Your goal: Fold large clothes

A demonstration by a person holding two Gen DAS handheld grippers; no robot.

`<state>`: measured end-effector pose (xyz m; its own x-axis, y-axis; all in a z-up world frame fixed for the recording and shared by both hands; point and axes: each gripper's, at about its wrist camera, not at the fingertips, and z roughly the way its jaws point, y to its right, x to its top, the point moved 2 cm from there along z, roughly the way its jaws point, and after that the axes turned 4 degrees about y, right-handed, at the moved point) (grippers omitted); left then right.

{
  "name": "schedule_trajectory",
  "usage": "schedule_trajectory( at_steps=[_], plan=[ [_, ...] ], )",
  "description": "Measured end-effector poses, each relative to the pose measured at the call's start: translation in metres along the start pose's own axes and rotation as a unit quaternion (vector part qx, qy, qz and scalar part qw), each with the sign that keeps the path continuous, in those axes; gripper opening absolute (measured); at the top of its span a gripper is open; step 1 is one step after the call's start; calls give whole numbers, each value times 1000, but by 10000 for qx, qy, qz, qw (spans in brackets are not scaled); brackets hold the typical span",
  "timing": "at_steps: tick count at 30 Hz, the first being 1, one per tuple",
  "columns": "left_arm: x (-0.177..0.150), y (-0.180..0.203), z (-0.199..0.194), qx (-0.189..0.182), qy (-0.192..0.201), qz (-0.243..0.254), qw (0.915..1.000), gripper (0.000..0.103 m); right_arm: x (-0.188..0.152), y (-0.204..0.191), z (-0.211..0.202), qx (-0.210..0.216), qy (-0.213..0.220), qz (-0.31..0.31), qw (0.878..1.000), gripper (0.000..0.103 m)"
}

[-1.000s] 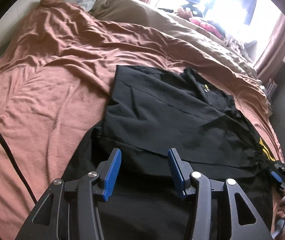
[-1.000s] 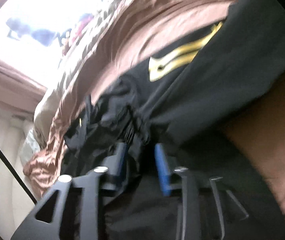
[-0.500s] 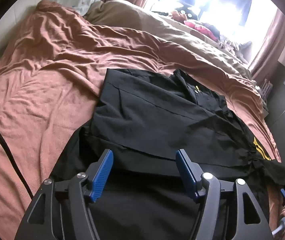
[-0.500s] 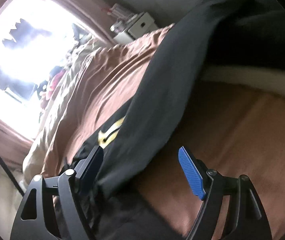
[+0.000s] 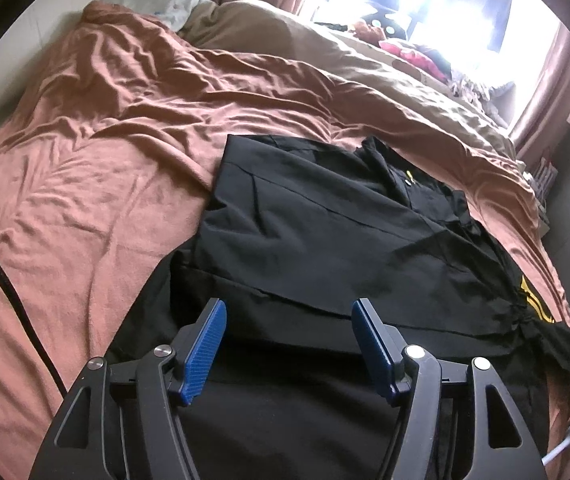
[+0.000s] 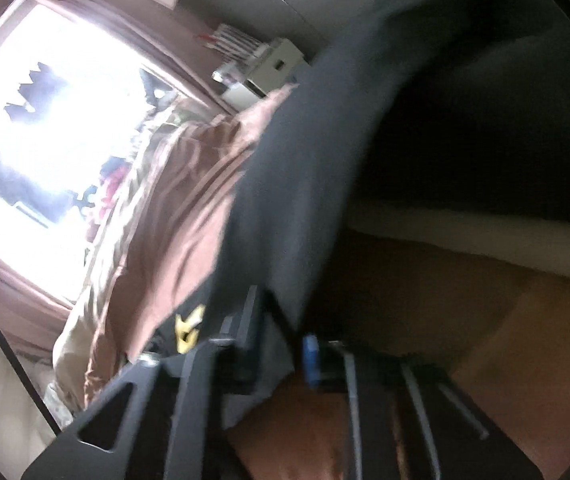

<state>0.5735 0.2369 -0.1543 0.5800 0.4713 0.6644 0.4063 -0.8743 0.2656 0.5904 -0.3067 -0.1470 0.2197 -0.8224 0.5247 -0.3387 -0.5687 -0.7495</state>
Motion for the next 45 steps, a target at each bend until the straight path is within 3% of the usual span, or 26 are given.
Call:
schedule_trajectory(
  at_steps=[5, 8, 20, 27, 31, 32, 36, 40, 45],
  plan=[
    [2, 1, -6, -117, 56, -83, 9999, 67, -14, -53, -31, 558, 518, -671, 9948, 0],
    [3, 2, -9, -217, 63, -126, 9997, 67, -34, -85, -45, 1005, 442, -883, 9900, 0],
    [8, -5, -19, -603, 123, -480, 9969, 67, -107, -179, -93, 2125, 97, -1314, 9682, 0],
    [13, -15, -27, -845, 177, -757, 9934, 67, -160, -224, -87, 2566, -326, -1667, 9515, 0],
    [15, -23, -30, -915, 215, -920, 9913, 67, -185, -235, -67, 2647, -660, -1788, 9453, 0],
    [16, -25, -31, -919, 232, -967, 9908, 67, -173, -231, -52, 2677, -759, -1801, 9435, 0],
    [17, -31, -32, -924, 243, -1090, 9894, 67, -180, -243, -19, 2668, -1213, -2067, 9335, 0],
    [18, -32, -31, -928, 235, -1108, 9892, 67, -193, -248, 7, 2412, -1820, -2575, 9178, 0],
    [18, -30, -29, -901, 228, -1034, 9903, 67, -210, -275, 44, 1652, -2576, -3285, 8936, 2]
  ],
)
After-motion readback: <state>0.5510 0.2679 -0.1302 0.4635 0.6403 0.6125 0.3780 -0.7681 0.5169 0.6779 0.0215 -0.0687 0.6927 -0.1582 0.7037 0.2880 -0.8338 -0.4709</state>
